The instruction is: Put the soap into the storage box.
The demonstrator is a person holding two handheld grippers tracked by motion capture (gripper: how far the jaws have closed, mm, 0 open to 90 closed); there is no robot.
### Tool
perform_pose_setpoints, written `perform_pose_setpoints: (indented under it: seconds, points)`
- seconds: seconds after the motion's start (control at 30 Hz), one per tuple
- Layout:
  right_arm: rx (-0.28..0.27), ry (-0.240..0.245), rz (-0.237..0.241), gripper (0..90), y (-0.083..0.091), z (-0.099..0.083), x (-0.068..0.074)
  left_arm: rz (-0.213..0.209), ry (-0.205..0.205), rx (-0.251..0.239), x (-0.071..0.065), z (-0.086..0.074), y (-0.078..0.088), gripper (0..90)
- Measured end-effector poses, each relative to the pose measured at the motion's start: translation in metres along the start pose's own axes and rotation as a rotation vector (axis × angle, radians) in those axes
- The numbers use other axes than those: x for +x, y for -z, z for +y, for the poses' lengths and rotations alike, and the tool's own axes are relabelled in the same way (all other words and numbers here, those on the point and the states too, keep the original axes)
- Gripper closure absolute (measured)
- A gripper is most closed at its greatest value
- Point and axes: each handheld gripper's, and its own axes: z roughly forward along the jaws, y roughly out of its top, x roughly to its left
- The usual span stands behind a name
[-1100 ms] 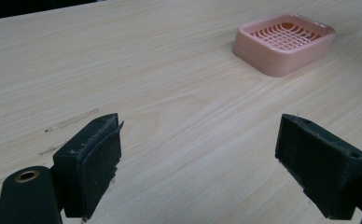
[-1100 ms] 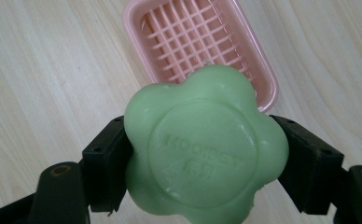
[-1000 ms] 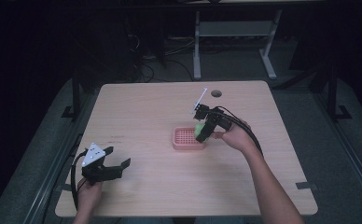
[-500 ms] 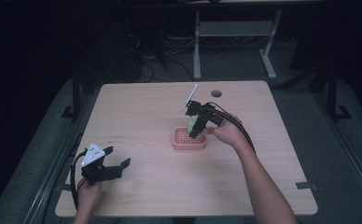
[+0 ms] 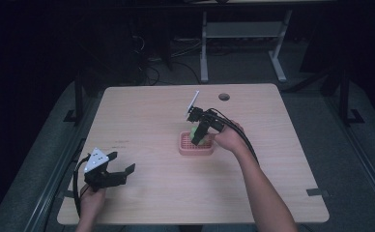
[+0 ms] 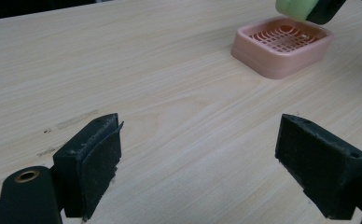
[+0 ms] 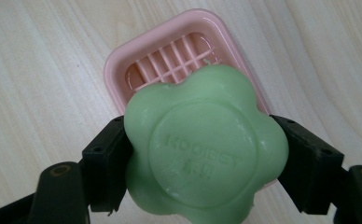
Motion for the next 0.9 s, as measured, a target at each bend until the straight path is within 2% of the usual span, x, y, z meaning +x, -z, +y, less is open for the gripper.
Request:
perform_pose_setpoints:
  seconds: [0.4, 0.9]
  points:
    - [0.026, -0.009, 0.017, 25.9, -0.017, 0.005, 0.000, -0.003, -0.002, 0.004, 0.000, 0.000, 0.000, 14.1]
    - [0.033, -0.021, 0.025, 25.9, -0.023, 0.007, -0.002, -0.004, 0.005, 0.002, 0.000, -0.001, -0.001, 14.0]
